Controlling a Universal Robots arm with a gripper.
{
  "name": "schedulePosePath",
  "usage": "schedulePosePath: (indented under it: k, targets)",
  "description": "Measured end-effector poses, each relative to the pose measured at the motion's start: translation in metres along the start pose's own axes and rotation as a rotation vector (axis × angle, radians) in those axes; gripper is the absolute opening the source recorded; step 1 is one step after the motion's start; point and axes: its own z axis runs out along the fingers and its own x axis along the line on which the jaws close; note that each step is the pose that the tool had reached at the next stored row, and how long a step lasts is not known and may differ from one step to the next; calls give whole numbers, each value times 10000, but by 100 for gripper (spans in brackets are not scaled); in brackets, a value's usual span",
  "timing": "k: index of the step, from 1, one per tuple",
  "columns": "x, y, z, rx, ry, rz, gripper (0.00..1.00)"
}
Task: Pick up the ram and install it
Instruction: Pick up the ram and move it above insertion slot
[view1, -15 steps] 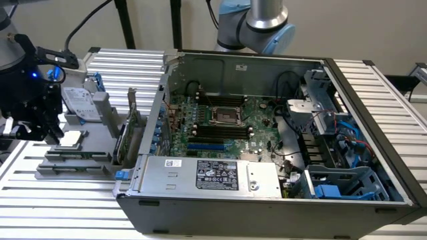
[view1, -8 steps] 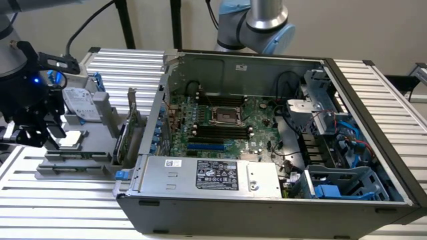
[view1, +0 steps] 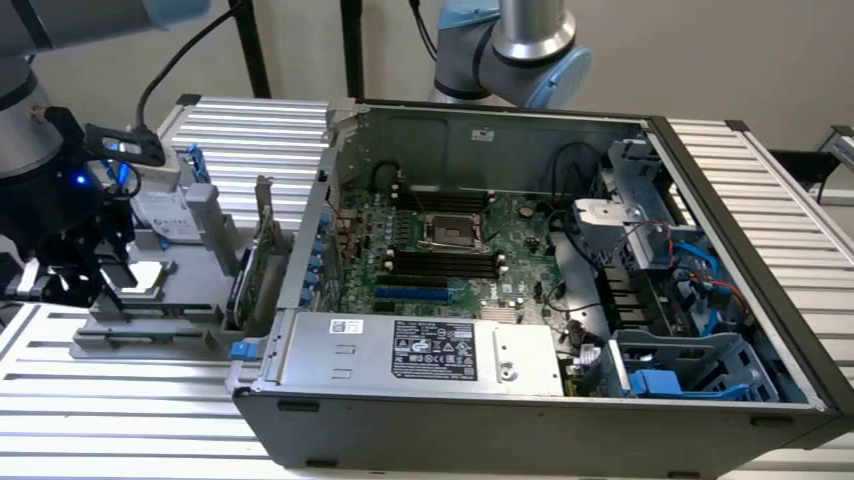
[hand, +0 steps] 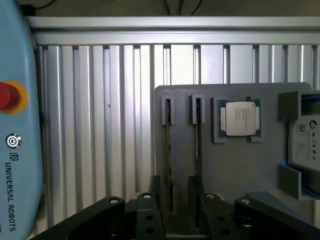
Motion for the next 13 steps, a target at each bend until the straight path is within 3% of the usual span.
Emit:
schedulePosePath:
  k: [13]
  targets:
    - [28, -21, 236, 0, 1, -50, 36]
